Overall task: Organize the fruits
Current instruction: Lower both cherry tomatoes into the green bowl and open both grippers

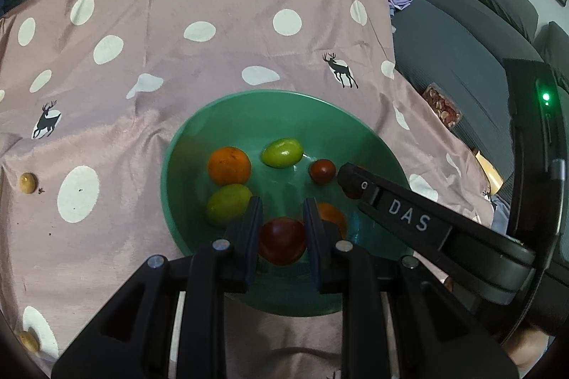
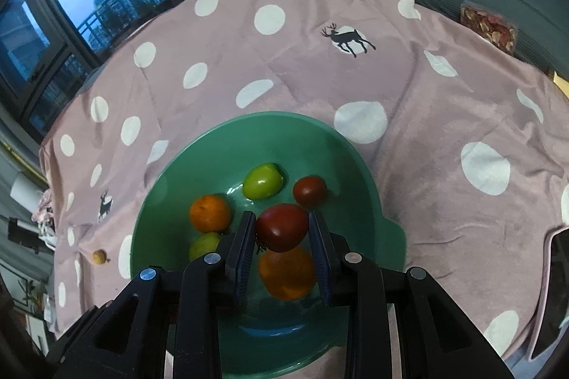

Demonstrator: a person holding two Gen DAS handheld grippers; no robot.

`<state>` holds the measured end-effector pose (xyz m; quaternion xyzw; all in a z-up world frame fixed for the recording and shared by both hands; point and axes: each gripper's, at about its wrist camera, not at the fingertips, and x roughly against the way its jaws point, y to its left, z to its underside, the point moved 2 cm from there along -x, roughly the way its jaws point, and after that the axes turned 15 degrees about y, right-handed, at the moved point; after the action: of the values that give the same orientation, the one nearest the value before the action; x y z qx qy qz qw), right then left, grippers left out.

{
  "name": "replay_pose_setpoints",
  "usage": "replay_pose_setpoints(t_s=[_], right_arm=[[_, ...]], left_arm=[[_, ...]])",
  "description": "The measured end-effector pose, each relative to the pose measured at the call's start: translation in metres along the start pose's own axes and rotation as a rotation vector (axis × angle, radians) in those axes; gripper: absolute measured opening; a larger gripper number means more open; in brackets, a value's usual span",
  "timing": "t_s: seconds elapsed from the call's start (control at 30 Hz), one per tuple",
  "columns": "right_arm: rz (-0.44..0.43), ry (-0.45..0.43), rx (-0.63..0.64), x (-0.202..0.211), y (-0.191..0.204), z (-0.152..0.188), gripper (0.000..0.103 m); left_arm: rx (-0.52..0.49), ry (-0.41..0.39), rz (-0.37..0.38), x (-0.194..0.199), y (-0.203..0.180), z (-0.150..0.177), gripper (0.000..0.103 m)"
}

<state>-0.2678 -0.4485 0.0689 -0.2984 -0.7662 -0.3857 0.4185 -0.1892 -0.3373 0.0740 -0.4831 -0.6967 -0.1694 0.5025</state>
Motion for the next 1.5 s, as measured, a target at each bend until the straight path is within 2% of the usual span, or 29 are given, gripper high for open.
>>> replay_pose_setpoints(t_s=[0.7, 0.93, 1.0, 1.07, 1.17, 1.23, 1.27, 1.33, 1.5], right_arm=[[0.053, 0.005, 0.002, -0.003, -0.003, 0.0, 0.032], [0.055, 0.0, -0.005, -0.003, -0.003, -0.001, 0.032], [0.055, -0.007, -0.009, -0.001, -0.005, -0.001, 0.032], [0.061, -0.018, -0.014, 0.001, -0.006, -0.002, 0.032], [0.063, -0.037, -0.015, 0.006, -0.006, -0.003, 0.032], [0.049, -0.045, -0.009, 0.008, -0.004, -0.002, 0.04], [0.043, -0.049, -0.006, 0.009, -0.003, -0.002, 0.042], [0.042, -0.059, 0.002, 0.012, 0.001, -0.002, 0.042], [0.034, -0.079, 0.032, 0.019, 0.013, 0.0, 0.047]], left_arm=[[0.016, 0.032, 0.02, -0.009, 0.002, 0.001, 0.024], [0.021, 0.014, 0.028, -0.004, 0.003, 0.002, 0.022], [0.023, 0.0, 0.021, 0.0, 0.004, 0.003, 0.027], [0.024, -0.021, 0.008, 0.007, 0.006, 0.005, 0.04], [0.038, -0.051, 0.002, 0.019, 0.013, 0.009, 0.051], [0.05, -0.073, -0.01, 0.03, 0.019, 0.013, 0.058], [0.054, -0.081, -0.02, 0.035, 0.022, 0.014, 0.065], [0.058, -0.1, -0.046, 0.045, 0.03, 0.02, 0.072], [0.103, -0.131, -0.12, 0.071, 0.06, 0.039, 0.076]])
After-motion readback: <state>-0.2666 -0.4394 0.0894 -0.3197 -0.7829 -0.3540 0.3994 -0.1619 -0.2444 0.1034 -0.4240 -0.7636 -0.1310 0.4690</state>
